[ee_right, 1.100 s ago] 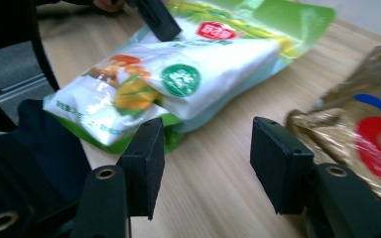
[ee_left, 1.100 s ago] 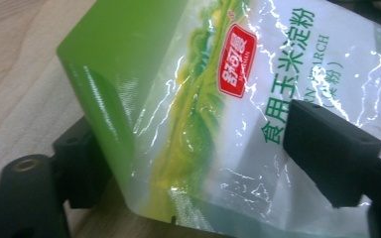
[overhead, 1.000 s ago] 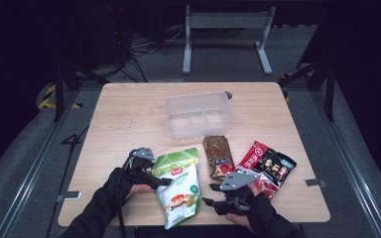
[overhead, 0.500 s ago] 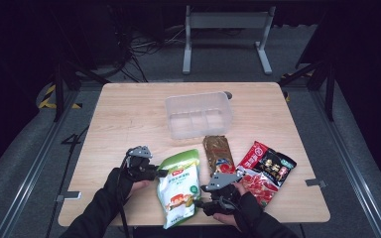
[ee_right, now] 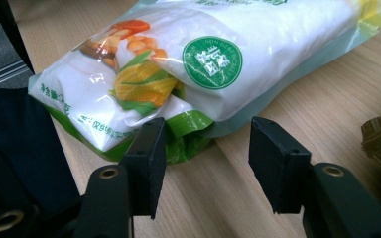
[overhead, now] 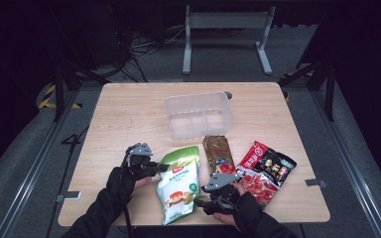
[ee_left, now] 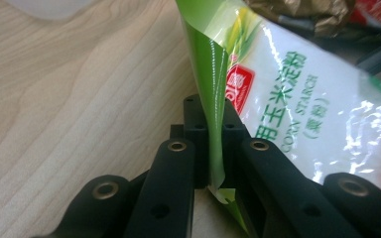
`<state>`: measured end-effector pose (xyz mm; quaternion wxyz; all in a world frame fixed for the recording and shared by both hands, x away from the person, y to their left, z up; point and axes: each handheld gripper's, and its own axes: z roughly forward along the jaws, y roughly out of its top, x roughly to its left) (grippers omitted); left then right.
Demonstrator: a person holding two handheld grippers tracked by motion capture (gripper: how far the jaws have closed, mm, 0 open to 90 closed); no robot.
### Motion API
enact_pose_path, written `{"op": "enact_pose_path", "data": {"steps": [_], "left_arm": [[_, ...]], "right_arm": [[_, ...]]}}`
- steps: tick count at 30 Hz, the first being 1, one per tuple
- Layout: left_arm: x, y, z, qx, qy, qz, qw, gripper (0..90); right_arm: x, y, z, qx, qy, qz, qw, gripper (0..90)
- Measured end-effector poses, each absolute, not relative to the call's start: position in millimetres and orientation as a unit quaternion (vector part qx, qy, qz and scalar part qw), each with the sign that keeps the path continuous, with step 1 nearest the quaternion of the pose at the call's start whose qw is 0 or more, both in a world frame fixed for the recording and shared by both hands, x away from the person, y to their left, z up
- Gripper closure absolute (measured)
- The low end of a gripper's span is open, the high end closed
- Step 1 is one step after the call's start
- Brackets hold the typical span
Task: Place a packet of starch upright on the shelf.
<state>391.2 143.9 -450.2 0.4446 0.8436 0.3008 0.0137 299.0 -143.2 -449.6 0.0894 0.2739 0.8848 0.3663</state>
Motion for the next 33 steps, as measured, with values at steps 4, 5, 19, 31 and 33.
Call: {"op": "enact_pose_path", "data": {"steps": [4,5,19,31,33], "left_arm": [[388,147,-435,0.829,0.305,0.037,0.467,88.7],[387,148,-432,0.823,0.308,0.034,0.476,88.7],[369,156,-382,0.768,0.295,0.049,0.567,89.1],[355,128,-357,0.758,0.252,0.059,0.599,89.3],[356,125,-353,0.756,0.246,0.059,0.603,89.4]], "right_arm": [[297,-147,-445,0.269,0.883,0.374,0.092,44.1],[297,-148,-443,0.27,0.881,0.378,0.095,42.9],[291,-201,-411,0.267,0.858,0.419,0.129,34.3],[299,-233,-399,0.295,0.84,0.427,0.16,32.2],[299,-240,-398,0.299,0.837,0.424,0.172,31.9]]}}
